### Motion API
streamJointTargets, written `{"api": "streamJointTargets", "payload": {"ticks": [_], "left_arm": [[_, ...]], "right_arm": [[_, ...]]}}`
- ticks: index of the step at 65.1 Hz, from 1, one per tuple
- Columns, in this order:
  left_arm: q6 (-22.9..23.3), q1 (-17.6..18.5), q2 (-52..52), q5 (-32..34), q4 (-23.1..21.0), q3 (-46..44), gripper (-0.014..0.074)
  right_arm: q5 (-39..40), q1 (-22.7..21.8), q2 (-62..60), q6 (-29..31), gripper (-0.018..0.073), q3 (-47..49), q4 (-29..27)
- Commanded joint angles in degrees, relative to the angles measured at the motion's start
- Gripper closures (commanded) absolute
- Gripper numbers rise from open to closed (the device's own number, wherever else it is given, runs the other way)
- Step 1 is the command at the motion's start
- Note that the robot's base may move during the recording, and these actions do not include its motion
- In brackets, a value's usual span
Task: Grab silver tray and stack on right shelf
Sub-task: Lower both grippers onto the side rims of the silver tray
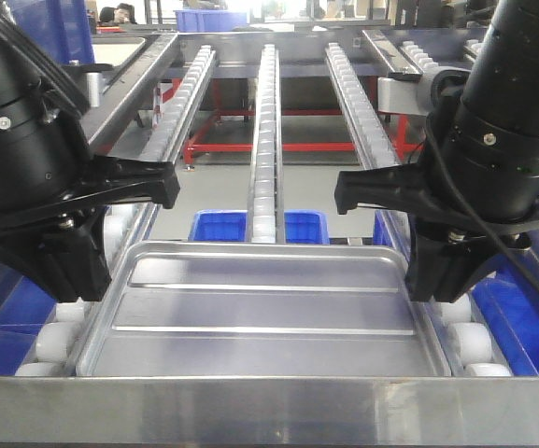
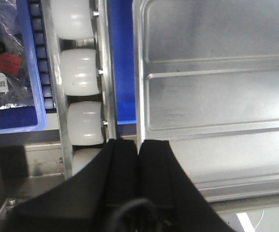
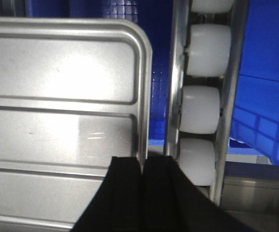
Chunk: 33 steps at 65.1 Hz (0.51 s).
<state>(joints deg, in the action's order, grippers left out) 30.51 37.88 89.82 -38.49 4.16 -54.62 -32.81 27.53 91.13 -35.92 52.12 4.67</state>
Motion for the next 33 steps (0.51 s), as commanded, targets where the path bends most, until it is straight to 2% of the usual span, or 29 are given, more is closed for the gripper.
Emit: {"api": "streamJointTargets", "payload": {"ticks": [1,33], "left_arm": [[0.7,0.4,-1.9,1.8,0.1,-1.7,0.0690],[0.7,0.4,-1.8,4.0,0.1,-1.7,0.0689]], "right_arm": [[1.4,0.1,-2.0,-0.1,0.0500,1.8,0.2],[1.1,0.1,-2.0,-0.1,0.0500,1.8,0.2]]}}
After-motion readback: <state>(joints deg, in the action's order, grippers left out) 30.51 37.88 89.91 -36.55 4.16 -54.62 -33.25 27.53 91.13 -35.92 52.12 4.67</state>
